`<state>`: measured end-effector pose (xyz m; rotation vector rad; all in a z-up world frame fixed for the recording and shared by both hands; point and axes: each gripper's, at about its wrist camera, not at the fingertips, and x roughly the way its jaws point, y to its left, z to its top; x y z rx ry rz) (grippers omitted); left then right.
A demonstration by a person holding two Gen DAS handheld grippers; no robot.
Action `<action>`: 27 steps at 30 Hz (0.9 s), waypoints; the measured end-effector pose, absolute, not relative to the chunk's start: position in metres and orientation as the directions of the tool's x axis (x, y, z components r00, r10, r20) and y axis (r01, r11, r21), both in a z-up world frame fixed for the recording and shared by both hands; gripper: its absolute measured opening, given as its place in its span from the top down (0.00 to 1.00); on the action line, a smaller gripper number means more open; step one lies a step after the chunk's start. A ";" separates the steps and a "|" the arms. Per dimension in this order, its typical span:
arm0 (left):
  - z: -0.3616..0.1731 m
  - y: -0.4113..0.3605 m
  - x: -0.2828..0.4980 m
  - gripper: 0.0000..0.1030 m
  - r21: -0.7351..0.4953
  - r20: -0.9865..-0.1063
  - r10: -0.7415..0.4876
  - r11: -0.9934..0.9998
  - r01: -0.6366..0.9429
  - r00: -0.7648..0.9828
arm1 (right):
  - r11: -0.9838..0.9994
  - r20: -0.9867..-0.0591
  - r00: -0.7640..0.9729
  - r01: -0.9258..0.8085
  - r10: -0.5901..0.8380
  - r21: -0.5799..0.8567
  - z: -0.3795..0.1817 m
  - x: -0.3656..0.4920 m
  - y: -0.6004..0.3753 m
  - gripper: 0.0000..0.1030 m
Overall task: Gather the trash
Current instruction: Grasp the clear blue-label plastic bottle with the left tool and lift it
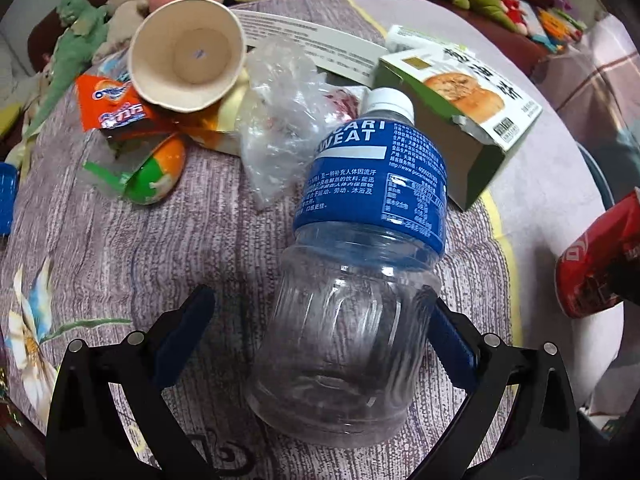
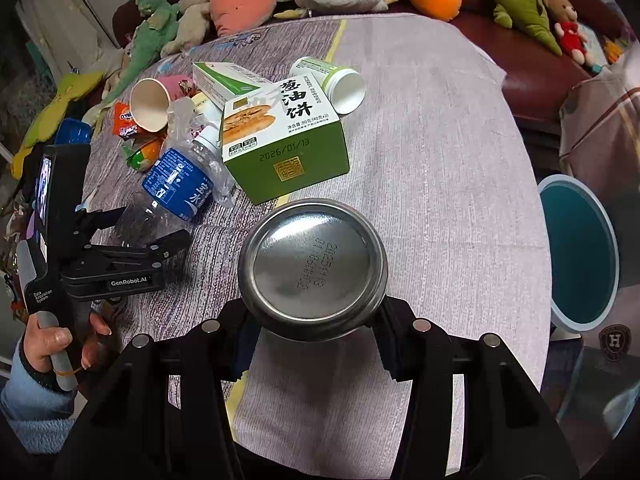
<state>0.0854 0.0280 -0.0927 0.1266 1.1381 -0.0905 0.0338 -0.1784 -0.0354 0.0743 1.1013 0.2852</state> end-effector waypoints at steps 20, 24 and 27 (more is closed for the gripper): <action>-0.076 0.053 0.090 0.03 0.121 -0.901 0.080 0.990 0.070 0.426 | 0.952 -0.862 0.411 -0.196 0.296 0.234 -0.038 0.049 -0.182 0.54; -0.074 0.050 0.087 0.03 0.144 -0.894 0.094 0.986 0.082 0.439 | 0.949 -0.859 0.409 -0.193 0.308 0.249 -0.041 0.052 -0.186 0.54; -0.072 0.052 0.089 0.03 0.129 -0.896 0.086 0.989 0.071 0.436 | 0.947 -0.858 0.405 -0.192 0.316 0.258 -0.042 0.055 -0.187 0.54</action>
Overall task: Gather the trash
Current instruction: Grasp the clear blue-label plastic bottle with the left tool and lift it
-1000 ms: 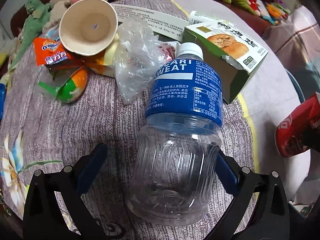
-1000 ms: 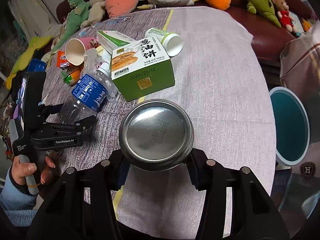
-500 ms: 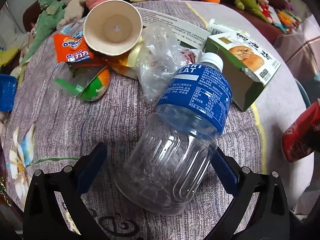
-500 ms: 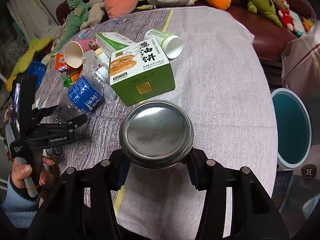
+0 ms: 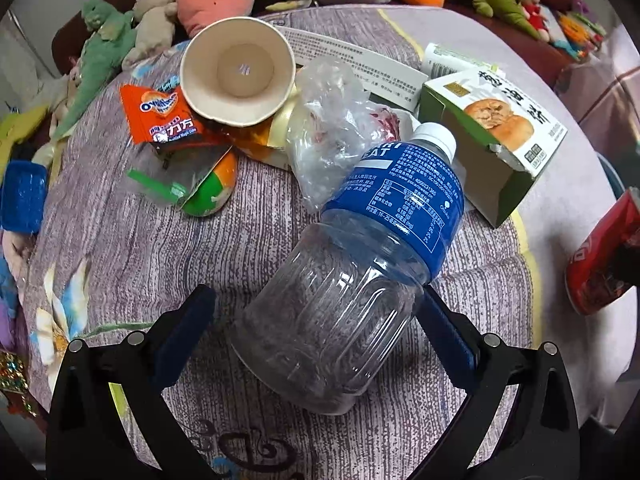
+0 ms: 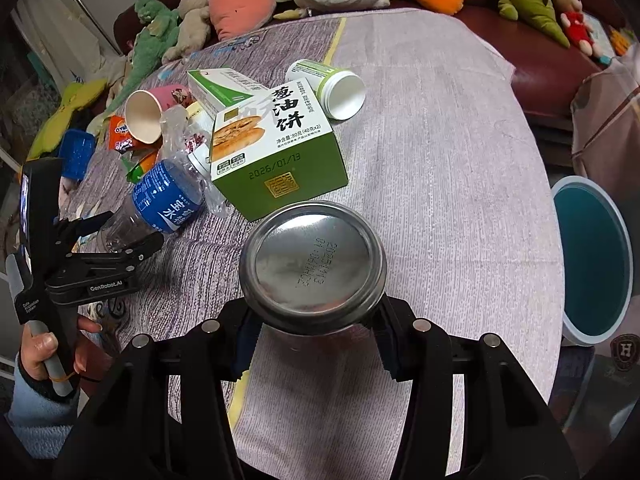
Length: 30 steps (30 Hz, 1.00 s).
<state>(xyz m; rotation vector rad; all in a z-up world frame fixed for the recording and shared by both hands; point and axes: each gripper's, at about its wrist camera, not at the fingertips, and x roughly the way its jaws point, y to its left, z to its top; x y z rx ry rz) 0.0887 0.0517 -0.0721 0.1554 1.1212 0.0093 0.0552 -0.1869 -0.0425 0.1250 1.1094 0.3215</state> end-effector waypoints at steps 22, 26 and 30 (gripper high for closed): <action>-0.072 0.038 0.093 0.03 0.265 -0.881 0.140 0.938 0.226 0.451 | 0.944 -0.858 0.399 -0.197 0.324 0.265 -0.044 0.064 -0.191 0.54; -0.079 0.033 0.100 0.03 0.274 -0.891 0.137 0.923 0.270 0.432 | 0.947 -0.860 0.401 -0.193 0.316 0.258 -0.043 0.066 -0.189 0.54; -0.090 0.034 0.112 0.11 0.248 -0.911 0.123 0.926 0.286 0.393 | 0.950 -0.862 0.402 -0.187 0.308 0.252 -0.042 0.067 -0.189 0.54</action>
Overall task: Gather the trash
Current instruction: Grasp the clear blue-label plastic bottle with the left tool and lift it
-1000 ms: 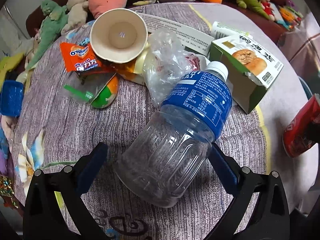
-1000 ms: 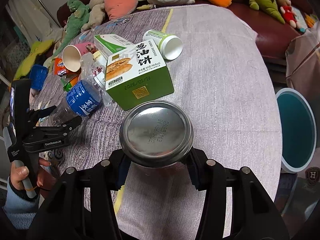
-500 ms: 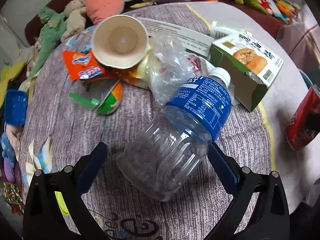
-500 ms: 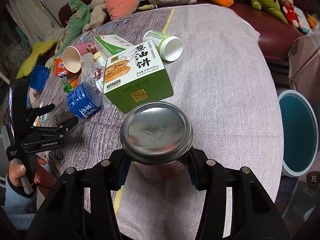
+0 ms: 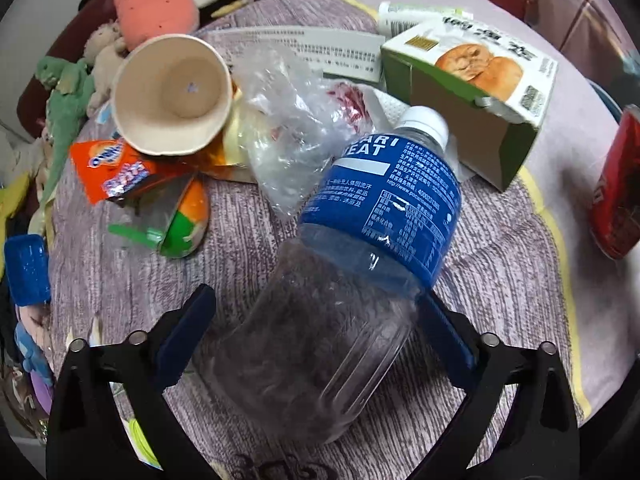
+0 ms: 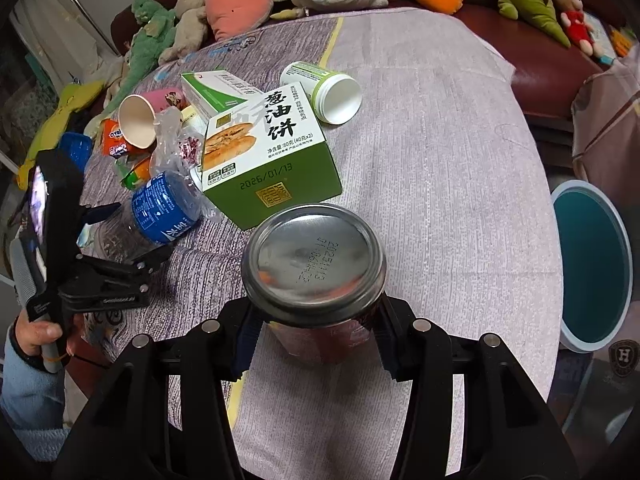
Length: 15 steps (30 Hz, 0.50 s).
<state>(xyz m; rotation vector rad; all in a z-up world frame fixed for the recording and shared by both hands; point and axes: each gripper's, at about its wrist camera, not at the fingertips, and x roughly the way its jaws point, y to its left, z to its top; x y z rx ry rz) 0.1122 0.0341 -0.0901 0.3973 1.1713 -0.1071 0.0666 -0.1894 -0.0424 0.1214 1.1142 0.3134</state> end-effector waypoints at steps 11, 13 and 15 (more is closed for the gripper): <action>-0.083 0.032 0.112 0.27 0.148 -0.925 0.038 0.953 0.266 0.377 | 0.955 -0.863 0.412 -0.170 0.293 0.243 -0.043 0.065 -0.195 0.54; -0.078 0.029 0.108 0.28 0.141 -0.923 0.030 0.953 0.266 0.383 | 0.956 -0.861 0.417 -0.169 0.291 0.242 -0.042 0.064 -0.198 0.54; -0.073 0.027 0.103 0.28 0.127 -0.922 0.014 0.955 0.268 0.387 | 0.956 -0.858 0.423 -0.166 0.290 0.241 -0.040 0.062 -0.200 0.55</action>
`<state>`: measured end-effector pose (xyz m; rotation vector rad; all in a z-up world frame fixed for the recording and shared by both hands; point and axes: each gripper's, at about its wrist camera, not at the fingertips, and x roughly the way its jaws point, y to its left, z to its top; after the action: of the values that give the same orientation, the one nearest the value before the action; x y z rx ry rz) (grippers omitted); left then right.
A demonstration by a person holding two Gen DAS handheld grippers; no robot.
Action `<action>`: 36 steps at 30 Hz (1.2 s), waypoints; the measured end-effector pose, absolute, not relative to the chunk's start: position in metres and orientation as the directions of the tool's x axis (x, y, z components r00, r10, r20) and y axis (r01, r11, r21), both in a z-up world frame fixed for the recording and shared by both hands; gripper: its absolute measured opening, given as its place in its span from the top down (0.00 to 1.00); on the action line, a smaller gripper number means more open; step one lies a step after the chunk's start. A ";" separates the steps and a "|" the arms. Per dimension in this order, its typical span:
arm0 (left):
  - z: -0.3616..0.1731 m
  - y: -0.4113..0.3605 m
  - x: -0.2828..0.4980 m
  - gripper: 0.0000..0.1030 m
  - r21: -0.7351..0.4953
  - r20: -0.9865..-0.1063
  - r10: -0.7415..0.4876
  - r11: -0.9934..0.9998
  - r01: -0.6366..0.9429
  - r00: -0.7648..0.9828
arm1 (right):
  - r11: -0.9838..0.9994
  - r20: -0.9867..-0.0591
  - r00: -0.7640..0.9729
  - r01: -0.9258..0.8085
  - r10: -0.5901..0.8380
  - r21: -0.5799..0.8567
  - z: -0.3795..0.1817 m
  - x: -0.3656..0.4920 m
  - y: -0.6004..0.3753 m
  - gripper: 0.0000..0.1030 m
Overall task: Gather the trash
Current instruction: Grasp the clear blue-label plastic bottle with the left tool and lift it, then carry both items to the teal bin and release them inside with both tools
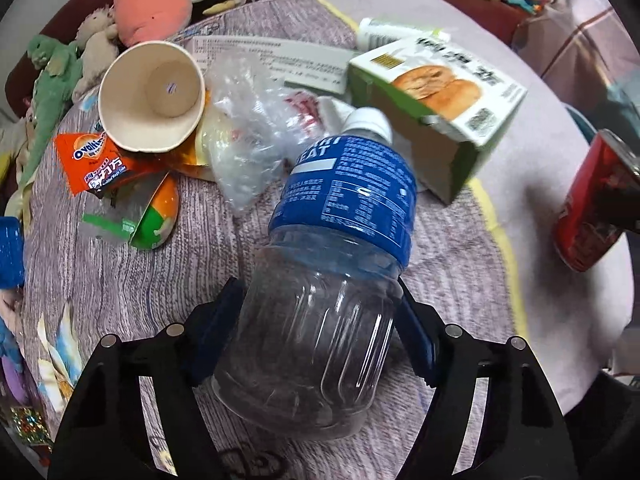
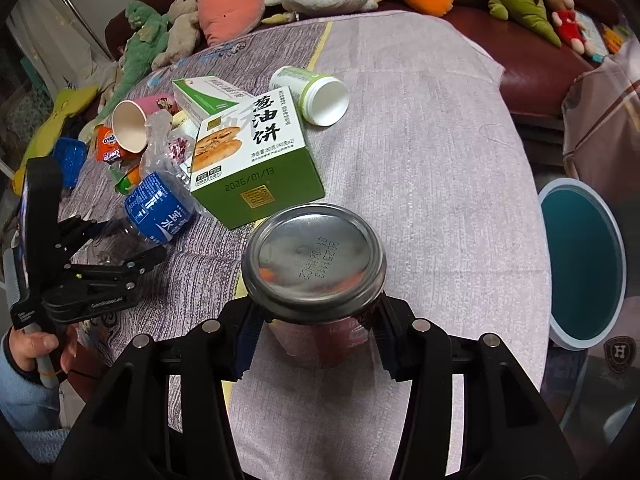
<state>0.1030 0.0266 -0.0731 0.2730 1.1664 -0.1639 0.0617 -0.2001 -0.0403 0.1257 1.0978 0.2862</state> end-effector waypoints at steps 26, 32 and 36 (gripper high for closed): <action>0.046 -0.113 0.061 0.37 0.078 -0.807 -0.199 0.898 0.433 0.556 | 0.952 -0.742 0.625 -0.005 0.242 0.306 0.004 0.038 -0.338 0.55; 0.051 -0.211 0.084 0.36 0.044 -0.784 -0.346 0.797 0.602 0.516 | 0.948 -0.739 0.663 0.151 0.114 0.282 0.011 0.034 -0.411 0.55; 0.027 -0.277 0.103 0.36 -0.015 -0.799 -0.420 0.729 0.685 0.430 | 0.931 -0.754 0.656 0.246 0.045 0.269 0.004 0.033 -0.457 0.55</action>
<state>0.1033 -0.2775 0.0266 0.3357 0.8861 -0.7054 0.0330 -0.4570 0.0043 0.3665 0.8529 -0.1169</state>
